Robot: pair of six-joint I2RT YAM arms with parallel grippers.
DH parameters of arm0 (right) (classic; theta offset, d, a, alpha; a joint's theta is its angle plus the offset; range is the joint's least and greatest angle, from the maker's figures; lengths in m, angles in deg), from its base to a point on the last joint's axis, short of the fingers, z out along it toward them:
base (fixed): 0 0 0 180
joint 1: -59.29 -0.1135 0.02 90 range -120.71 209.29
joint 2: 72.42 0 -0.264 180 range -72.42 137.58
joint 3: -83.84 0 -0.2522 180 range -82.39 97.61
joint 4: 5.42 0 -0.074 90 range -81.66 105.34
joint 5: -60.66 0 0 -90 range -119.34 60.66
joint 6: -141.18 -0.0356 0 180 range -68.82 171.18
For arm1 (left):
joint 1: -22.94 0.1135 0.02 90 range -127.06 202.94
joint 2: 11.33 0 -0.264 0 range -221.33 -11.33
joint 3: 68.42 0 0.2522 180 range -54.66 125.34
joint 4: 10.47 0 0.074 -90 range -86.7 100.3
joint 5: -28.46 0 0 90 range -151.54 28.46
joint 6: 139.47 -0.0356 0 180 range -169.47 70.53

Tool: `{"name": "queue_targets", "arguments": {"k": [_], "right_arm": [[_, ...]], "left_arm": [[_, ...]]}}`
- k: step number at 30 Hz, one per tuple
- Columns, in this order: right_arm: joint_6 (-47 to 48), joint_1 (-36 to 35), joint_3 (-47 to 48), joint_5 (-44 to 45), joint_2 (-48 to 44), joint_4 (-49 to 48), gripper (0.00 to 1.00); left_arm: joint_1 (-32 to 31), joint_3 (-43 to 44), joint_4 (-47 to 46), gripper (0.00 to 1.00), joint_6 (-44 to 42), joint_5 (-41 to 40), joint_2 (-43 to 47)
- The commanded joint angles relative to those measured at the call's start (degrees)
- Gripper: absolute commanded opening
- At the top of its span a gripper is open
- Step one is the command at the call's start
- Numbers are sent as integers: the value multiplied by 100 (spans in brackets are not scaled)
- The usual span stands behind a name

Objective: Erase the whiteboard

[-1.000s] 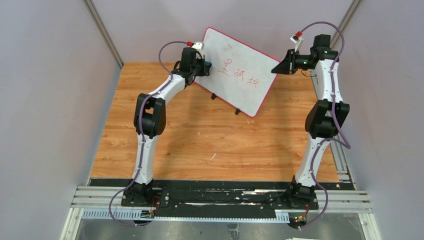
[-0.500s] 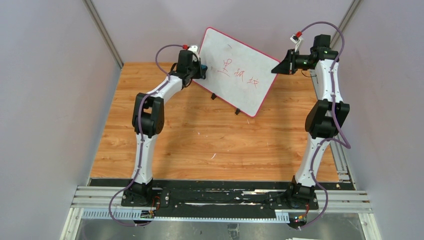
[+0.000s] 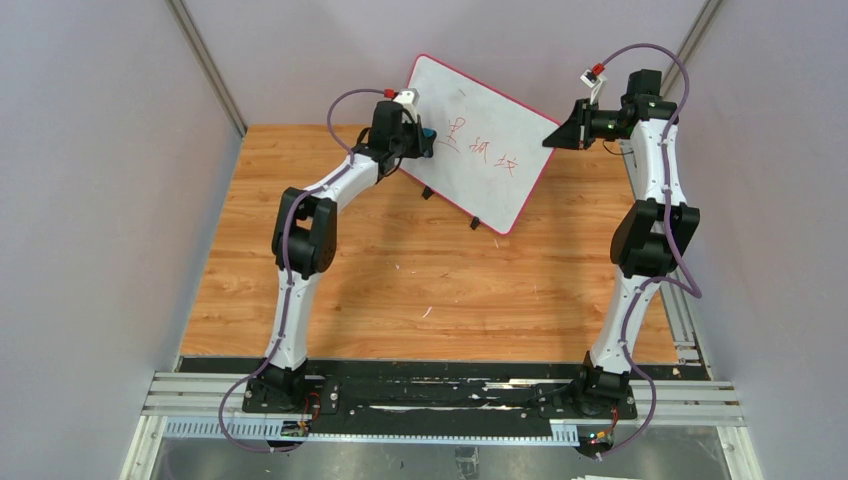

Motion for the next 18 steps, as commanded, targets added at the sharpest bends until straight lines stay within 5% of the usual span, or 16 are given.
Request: {"name": "queue_targets", "arguments": {"k": [1, 18], "right_arm": [[400, -79, -88, -33, -201, 44, 1], [720, -80, -104, -120, -253, 320, 1]], "left_arm": [[-92, 273, -230, 0, 7, 130, 262], [-48, -185, -147, 0, -476, -404, 148]]}}
